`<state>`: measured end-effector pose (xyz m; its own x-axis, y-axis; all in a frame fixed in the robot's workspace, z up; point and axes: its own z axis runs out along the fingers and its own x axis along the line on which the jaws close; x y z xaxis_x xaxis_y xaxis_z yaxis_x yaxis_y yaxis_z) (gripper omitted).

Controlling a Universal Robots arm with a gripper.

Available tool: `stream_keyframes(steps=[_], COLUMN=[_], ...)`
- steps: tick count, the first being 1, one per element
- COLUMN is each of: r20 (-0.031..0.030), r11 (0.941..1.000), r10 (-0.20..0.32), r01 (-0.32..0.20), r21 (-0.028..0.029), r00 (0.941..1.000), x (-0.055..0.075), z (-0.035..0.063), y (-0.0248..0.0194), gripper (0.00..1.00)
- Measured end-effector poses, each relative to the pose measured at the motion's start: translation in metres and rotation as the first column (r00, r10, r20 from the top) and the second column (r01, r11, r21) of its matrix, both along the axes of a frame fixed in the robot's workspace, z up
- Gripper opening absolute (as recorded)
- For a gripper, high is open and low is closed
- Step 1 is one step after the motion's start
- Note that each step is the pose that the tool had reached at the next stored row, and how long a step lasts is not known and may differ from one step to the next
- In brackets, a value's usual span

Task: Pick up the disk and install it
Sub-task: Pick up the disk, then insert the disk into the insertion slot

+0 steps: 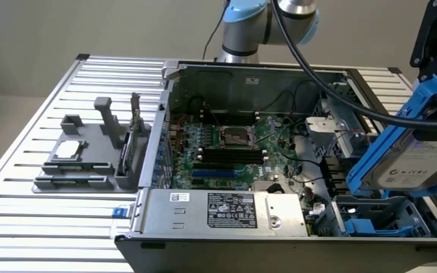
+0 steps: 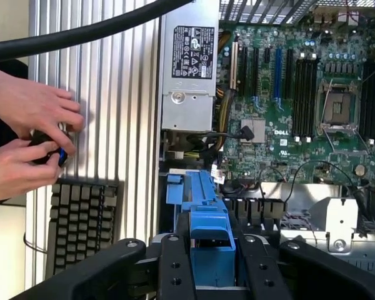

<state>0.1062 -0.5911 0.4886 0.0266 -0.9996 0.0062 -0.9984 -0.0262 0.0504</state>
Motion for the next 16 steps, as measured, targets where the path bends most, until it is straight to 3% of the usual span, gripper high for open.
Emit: stream_keyframes(steps=[16], r20=[-0.0001], r11=[0.9995], r10=[-0.033], r01=[0.033], r21=[0.0009], r00=[0.9995], x=[0.01], z=[-0.029], y=[-0.0007], gripper=[0.33])
